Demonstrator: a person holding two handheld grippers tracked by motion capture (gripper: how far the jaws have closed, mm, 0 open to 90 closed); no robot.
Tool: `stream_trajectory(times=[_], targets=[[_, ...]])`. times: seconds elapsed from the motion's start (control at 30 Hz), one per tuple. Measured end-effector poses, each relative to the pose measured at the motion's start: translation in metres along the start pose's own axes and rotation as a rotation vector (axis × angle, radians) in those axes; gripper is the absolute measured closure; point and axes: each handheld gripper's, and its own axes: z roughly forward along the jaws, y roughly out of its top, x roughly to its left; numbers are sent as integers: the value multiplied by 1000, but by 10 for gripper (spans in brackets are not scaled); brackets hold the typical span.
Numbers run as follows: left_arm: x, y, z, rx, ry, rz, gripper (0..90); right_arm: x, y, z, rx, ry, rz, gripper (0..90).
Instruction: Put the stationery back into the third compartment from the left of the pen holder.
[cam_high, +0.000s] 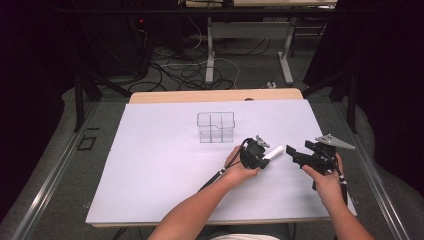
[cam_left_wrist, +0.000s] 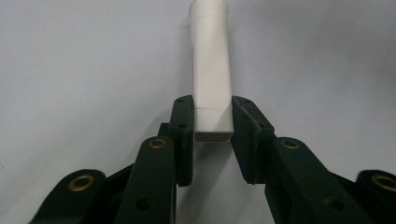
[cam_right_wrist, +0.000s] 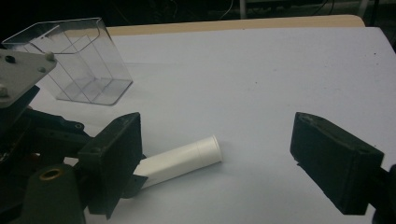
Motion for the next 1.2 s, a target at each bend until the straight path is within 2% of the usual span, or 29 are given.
stream_trajectory(times=[0.1,0.13,0.2,0.23,0.27,0.37,0.4,0.5,0.53,0.6,0.63,0.7,0.73,0.77,0.8,0.83,0.87,0.93,0.97,1.0,1.03,1.1,1.17,1.2], targets=[[3,0,-3,-3,-8,-19,713,0,0,1,-21,21,-6,182],[2,0,-4,-12,-12,-44,713,0,0,1,-24,24,-8,187],[3,1,-7,-25,-15,-54,713,2,1,0,-26,26,8,190],[2,1,-7,-43,-13,-72,713,2,1,0,-28,32,15,194],[3,1,-10,-26,-15,-60,713,2,1,1,-31,38,19,198],[4,0,-15,-62,-20,-85,713,3,1,0,-24,66,56,203],[5,0,-17,-58,-21,-84,713,4,2,-1,-12,66,66,203],[6,-2,-24,-93,-13,-107,713,6,2,-1,-18,73,84,206],[5,-3,-26,-113,-16,-128,713,7,2,0,-26,84,91,209],[7,-4,-33,-123,-23,-129,713,10,3,-1,-12,81,109,212],[7,-5,-37,-143,-12,-131,713,14,3,0,-8,95,126,213],[9,-7,-45,-174,-9,-135,713,15,4,1,-1,106,122,216],[11,-9,-49,-184,1,-134,713,19,5,1,5,119,144,221],[11,-10,-53,-202,4,-147,713,21,6,3,1,129,150,229],[13,-11,-58,-211,9,-142,713,24,8,4,8,138,156,240],[14,-12,-62,-223,14,-145,712,29,10,6,18,147,182,260],[15,-13,-65,-240,14,-149,712,29,10,6,18,147,182,260],[17,-16,-73,-255,34,-137,712,36,13,10,31,185,220,284],[17,-17,-76,-262,32,-146,713,40,14,11,30,197,244,288],[18,-18,-78,-280,42,-141,713,40,14,11,30,197,244,288],[19,-19,-81,-282,43,-145,712,41,14,13,22,194,233,299],[22,-21,-85,-292,51,-148,712,46,17,15,28,203,248,323],[24,-23,-88,-301,57,-162,712,51,20,20,45,234,298,334],[26,-24,-90,-301,62,-164,712,51,20,20,45,234,298,334]])
